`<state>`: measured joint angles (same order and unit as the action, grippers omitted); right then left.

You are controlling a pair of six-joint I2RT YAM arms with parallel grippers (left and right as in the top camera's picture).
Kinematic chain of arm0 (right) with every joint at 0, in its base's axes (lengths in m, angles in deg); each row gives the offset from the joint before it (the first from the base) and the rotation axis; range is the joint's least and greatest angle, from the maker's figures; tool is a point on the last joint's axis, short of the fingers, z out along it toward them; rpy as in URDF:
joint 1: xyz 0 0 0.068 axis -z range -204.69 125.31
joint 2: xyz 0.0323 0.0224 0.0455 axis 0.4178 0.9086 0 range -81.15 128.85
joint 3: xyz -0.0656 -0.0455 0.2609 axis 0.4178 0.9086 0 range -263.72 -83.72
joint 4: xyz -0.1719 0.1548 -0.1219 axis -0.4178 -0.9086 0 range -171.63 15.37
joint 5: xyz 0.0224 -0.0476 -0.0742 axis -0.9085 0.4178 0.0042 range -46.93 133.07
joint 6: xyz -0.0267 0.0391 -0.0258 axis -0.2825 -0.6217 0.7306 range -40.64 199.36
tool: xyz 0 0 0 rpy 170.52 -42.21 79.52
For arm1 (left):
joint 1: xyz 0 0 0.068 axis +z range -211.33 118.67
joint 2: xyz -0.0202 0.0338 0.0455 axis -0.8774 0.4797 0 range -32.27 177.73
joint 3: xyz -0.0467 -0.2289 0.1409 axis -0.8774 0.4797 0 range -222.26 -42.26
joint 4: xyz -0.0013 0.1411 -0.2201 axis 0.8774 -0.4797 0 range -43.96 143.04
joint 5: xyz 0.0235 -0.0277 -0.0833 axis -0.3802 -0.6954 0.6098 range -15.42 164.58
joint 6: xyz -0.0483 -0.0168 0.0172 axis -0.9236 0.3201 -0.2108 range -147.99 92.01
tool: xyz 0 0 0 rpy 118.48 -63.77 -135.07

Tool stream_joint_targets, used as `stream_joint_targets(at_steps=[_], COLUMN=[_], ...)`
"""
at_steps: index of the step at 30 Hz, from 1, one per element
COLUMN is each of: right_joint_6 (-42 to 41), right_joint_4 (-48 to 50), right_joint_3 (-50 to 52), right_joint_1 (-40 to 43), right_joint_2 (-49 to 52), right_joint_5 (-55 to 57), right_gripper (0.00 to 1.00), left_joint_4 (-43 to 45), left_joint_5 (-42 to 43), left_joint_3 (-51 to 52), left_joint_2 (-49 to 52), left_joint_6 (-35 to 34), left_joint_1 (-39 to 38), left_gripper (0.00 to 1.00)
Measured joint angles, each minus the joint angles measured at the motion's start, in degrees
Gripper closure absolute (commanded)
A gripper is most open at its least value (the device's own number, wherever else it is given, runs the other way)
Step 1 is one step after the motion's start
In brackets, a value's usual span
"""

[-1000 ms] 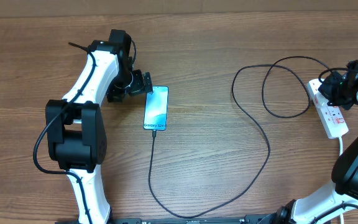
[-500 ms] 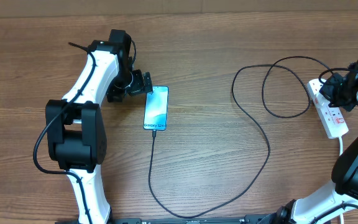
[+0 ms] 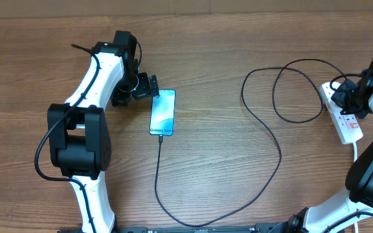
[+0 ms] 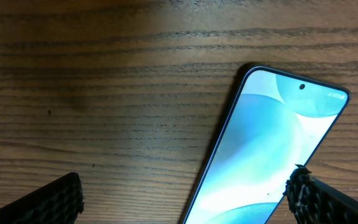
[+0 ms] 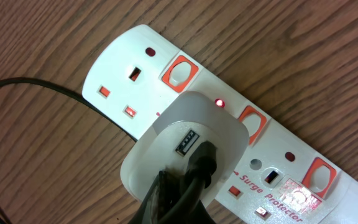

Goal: Plug charger to phone and switch on socket

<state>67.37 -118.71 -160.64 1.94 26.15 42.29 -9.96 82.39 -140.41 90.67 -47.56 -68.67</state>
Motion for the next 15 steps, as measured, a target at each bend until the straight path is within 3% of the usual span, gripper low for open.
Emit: stream_joint_targets(at_steps=[7,15], right_joint_6=[0.0,0.7], right_joint_4=[-3.0,-9.9], right_joint_3=[-2.1,-12.7], right_joint_1=[0.0,0.0], right_joint_2=[0.4,0.0], right_joint_5=[-1.0,-3.7], right_gripper=[0.96,0.96], left_joint_4=[0.0,0.0], left_joint_5=[0.0,0.0], left_joint_3=[0.0,0.0], left_joint_2=[0.0,0.0], left_joint_6=[0.0,0.0], left_joint_1=[0.0,0.0], left_gripper=[0.0,0.0])
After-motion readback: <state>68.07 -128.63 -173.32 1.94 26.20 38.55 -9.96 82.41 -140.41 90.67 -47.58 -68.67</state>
